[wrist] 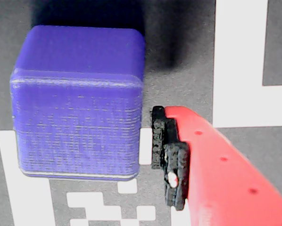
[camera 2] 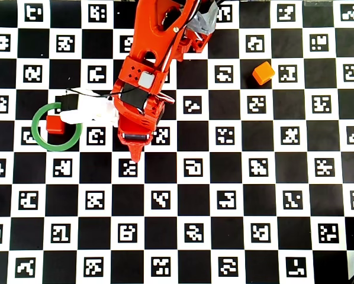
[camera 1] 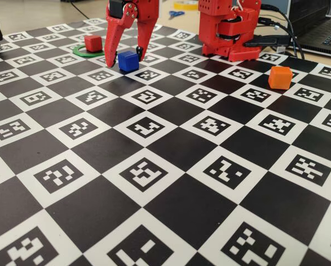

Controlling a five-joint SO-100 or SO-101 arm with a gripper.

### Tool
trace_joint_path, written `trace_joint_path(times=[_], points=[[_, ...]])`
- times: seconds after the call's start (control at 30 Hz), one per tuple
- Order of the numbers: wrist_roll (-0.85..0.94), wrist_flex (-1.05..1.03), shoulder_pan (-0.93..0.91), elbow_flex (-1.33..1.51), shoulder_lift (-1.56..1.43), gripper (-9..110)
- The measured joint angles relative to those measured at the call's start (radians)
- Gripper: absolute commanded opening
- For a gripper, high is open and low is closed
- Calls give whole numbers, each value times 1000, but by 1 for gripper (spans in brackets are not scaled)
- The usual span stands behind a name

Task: Grab the red cube then put it in the green circle then put the blue cube on top and finally the orange cube on top

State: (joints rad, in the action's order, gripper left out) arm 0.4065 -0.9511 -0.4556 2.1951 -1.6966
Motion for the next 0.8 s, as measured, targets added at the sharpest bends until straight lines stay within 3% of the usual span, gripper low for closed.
trace_joint_path(times=[0.47,0.8], points=[[0,0,0,0,0,14],[0,0,0,2,0,8]])
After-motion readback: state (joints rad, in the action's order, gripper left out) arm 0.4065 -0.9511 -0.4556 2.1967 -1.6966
